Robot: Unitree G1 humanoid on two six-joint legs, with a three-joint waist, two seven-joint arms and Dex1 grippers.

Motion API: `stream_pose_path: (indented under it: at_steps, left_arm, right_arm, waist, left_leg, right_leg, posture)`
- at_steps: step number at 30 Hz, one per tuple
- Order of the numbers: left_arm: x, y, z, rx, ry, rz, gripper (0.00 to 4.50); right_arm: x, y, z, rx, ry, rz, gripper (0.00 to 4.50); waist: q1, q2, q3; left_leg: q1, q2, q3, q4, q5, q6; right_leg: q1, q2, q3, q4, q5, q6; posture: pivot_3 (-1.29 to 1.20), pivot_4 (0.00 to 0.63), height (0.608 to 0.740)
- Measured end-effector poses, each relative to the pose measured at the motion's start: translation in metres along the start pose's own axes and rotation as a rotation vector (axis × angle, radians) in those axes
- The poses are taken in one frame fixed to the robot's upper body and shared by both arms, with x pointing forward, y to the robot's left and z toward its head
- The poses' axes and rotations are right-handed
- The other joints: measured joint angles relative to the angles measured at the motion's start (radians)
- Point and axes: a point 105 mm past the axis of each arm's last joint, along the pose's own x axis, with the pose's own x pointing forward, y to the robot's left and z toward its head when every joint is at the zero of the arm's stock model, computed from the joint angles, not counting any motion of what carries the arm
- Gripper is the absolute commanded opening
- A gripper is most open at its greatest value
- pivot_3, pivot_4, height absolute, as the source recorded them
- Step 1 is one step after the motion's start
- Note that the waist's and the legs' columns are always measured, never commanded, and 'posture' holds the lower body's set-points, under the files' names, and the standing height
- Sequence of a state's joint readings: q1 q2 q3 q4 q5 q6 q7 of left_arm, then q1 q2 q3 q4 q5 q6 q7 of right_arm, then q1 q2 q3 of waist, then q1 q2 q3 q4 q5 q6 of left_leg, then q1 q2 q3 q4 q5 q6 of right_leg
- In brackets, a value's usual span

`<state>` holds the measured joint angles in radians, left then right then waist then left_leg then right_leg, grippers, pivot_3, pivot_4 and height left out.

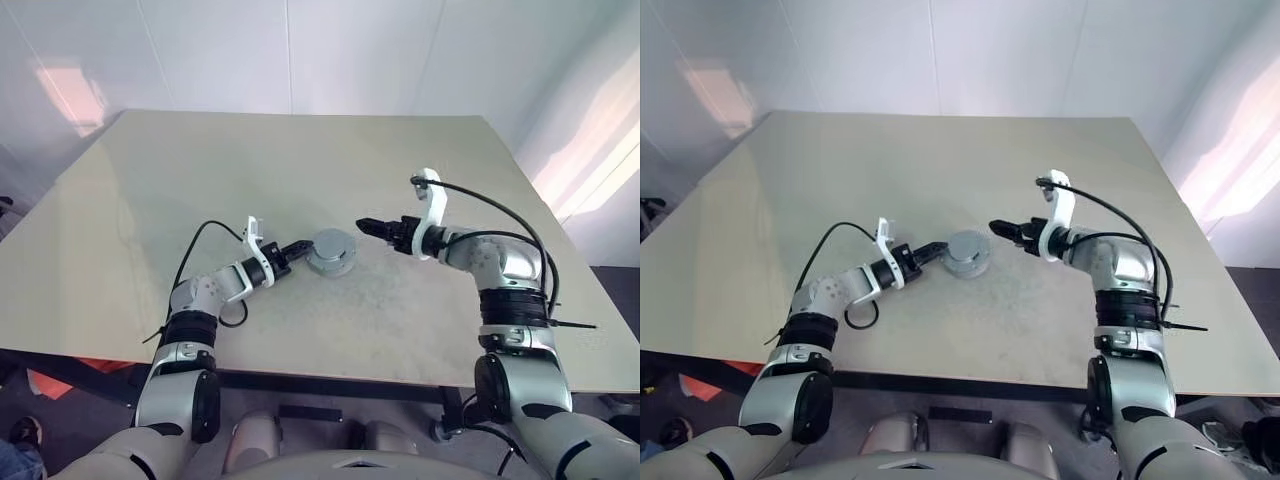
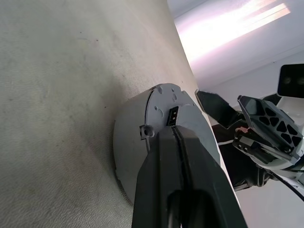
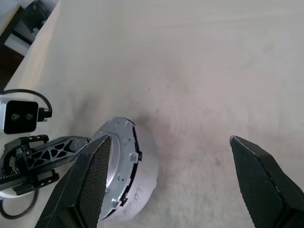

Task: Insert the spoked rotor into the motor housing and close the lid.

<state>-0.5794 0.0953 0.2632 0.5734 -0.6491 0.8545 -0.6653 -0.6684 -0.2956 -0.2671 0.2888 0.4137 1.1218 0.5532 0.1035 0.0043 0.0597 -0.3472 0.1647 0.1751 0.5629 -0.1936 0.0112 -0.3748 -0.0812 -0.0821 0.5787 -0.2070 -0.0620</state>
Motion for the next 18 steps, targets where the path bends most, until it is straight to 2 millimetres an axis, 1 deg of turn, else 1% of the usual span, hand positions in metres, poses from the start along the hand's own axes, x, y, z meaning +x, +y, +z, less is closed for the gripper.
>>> stream_pose_path:
  at_steps: [6, 12, 13, 16, 18]
  left_arm:
    - [0.000, -0.001, 0.000, 0.001, -0.001, -0.004, 0.00]
    - [0.000, -0.001, -0.001, 0.000, 0.000, -0.005, 0.00]
    - [0.000, -0.001, -0.001, 0.001, 0.001, -0.005, 0.00]
    - [0.001, -0.001, -0.001, 0.003, 0.004, -0.006, 0.00]
    - [0.002, -0.002, -0.001, 0.006, 0.008, -0.006, 0.00]
  right_arm:
    - [-0.003, 0.006, -0.013, 0.195, 0.059, 0.045, 4.47]
    - [0.000, 0.016, -0.026, 0.276, 0.109, 0.077, 4.47]
    - [0.001, 0.018, -0.029, 0.284, 0.116, 0.081, 4.47]
    - [0.007, 0.022, -0.038, 0.320, 0.136, 0.091, 4.47]
    - [0.009, 0.024, -0.041, 0.328, 0.140, 0.093, 4.47]
  waist:
    - [0.006, 0.000, 0.000]
    - [0.010, 0.000, 0.000]
    - [0.011, 0.000, 0.000]
    - [0.015, 0.001, 0.000]
    - [0.019, 0.001, 0.000]
  left_leg:
    - [0.000, 0.000, 0.000, 0.000, 0.001, -0.002]
    - [0.000, 0.000, 0.000, 0.000, 0.002, -0.004]
    - [0.000, 0.000, 0.000, -0.001, 0.002, -0.004]
    - [-0.001, 0.000, 0.000, -0.001, 0.002, -0.005]
    - [-0.001, 0.000, 0.000, -0.001, 0.002, -0.005]
  right_leg:
    - [0.000, 0.000, 0.000, 0.000, 0.000, 0.000]
    - [-0.001, 0.000, 0.000, 0.000, -0.001, 0.003]
    - [-0.001, 0.000, 0.000, 0.000, -0.003, 0.006]
    - [-0.002, 0.000, 0.000, 0.000, -0.004, 0.006]
    - [-0.002, 0.000, 0.000, 0.001, -0.004, 0.007]
  posture:
    - [0.00, 0.000, 0.740]
    - [0.00, 0.000, 0.740]
    - [0.00, 0.000, 0.740]
    - [0.00, 0.000, 0.740]
    - [0.00, 0.000, 0.740]
